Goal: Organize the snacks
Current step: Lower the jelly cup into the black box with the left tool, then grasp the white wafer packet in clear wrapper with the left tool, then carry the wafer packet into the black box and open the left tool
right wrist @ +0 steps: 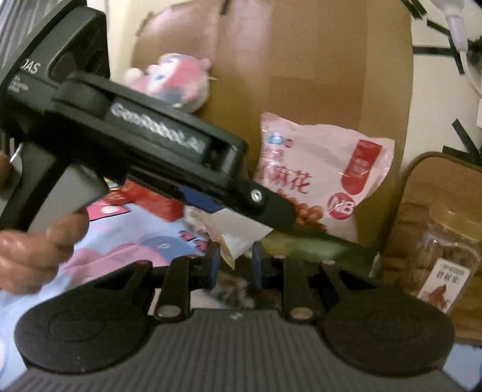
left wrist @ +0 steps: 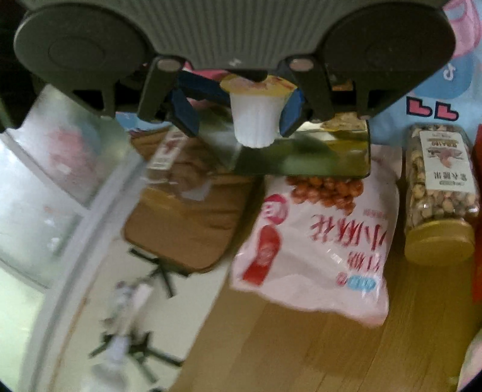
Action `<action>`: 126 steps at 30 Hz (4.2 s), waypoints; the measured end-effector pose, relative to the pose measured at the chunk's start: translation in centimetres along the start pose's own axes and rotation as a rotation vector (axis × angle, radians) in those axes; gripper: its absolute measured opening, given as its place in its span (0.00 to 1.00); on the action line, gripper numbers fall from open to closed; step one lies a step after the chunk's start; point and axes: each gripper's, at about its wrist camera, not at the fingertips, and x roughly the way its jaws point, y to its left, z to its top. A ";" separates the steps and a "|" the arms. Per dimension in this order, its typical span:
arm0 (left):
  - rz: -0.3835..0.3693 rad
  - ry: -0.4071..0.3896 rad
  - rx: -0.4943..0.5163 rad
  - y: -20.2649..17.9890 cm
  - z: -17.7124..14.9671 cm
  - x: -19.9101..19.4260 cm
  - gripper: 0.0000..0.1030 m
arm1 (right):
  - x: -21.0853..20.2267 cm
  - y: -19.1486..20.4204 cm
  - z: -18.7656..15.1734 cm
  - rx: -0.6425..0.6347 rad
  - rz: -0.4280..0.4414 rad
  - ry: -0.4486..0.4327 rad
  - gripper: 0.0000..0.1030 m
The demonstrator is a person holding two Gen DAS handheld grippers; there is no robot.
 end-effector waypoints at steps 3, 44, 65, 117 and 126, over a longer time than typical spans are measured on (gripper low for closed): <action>0.042 0.031 -0.029 1.6 0.1 2.2 0.58 | 2.5 -1.2 0.0 0.043 0.004 0.032 0.26; 0.173 0.208 -0.036 4.7 -9.4 -1.4 0.66 | 2.2 5.2 -6.1 0.162 0.109 0.257 0.47; -0.065 0.173 0.031 -5.5 -11.9 -5.9 0.66 | -12.3 5.5 -7.0 0.109 -0.048 0.061 0.38; 0.066 0.063 0.009 -1.3 0.7 7.1 0.71 | -0.1 -5.8 -3.0 0.071 -0.253 -0.004 0.62; -0.018 0.048 -0.015 -2.0 -1.4 2.8 0.71 | -5.0 -5.7 -6.2 0.247 -0.226 -0.015 0.62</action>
